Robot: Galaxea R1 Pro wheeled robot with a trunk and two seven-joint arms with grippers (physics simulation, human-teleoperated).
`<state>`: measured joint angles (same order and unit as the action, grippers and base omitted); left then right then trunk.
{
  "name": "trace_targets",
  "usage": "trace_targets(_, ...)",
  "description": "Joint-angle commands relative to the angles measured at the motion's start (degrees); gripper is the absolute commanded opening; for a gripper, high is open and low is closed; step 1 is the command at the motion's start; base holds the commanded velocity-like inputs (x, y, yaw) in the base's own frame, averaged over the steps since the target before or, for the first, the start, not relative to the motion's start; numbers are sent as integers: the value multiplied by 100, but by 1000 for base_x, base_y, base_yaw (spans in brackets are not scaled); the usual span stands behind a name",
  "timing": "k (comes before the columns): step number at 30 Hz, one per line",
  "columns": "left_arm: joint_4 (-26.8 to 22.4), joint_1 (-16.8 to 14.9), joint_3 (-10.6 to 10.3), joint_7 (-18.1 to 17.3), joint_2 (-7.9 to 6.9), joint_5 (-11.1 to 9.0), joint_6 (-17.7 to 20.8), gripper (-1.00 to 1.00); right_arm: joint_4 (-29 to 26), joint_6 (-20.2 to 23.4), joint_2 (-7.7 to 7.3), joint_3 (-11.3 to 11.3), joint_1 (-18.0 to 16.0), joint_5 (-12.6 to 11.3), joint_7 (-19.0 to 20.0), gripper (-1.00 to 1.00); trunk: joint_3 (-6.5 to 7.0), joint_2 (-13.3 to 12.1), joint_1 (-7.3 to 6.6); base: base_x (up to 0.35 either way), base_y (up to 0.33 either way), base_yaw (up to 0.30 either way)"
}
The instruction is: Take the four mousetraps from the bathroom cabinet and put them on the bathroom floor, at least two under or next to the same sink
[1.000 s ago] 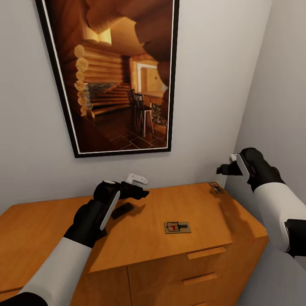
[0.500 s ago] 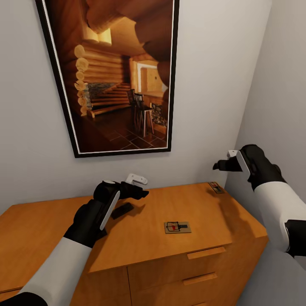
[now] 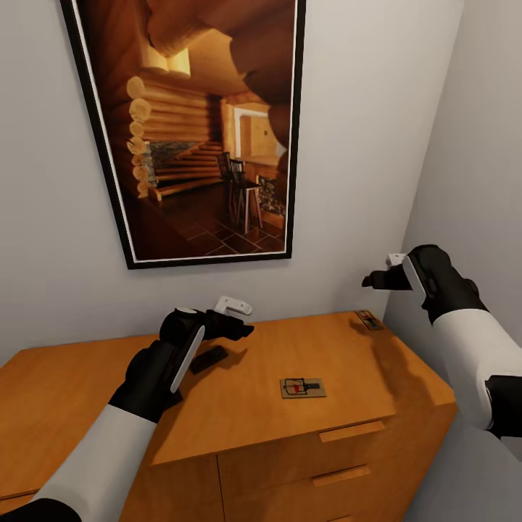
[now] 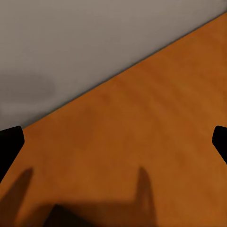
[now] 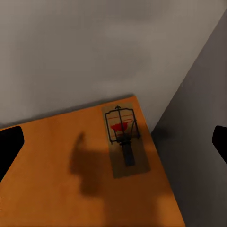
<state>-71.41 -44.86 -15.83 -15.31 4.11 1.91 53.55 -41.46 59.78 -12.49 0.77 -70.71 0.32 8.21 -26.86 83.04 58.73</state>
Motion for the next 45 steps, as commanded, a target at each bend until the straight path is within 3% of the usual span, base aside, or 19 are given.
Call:
trace_targets(1,-4,-5,1,-23,2,21,24,100,-6,22,-3,7,-4,8,21,100,-7,4,0,0,0,0)
trace_targets(17,-4,-5,1,-23,-6,15,24,100,-11,22,21,9,-4,9,22,100,-7,4,0,0,-118,0)
trace_targets(45,-4,-5,1,-33,-6,15,24,100,-11,22,51,1,-4,-33,34,100,-7,4,0,0,-9,0)
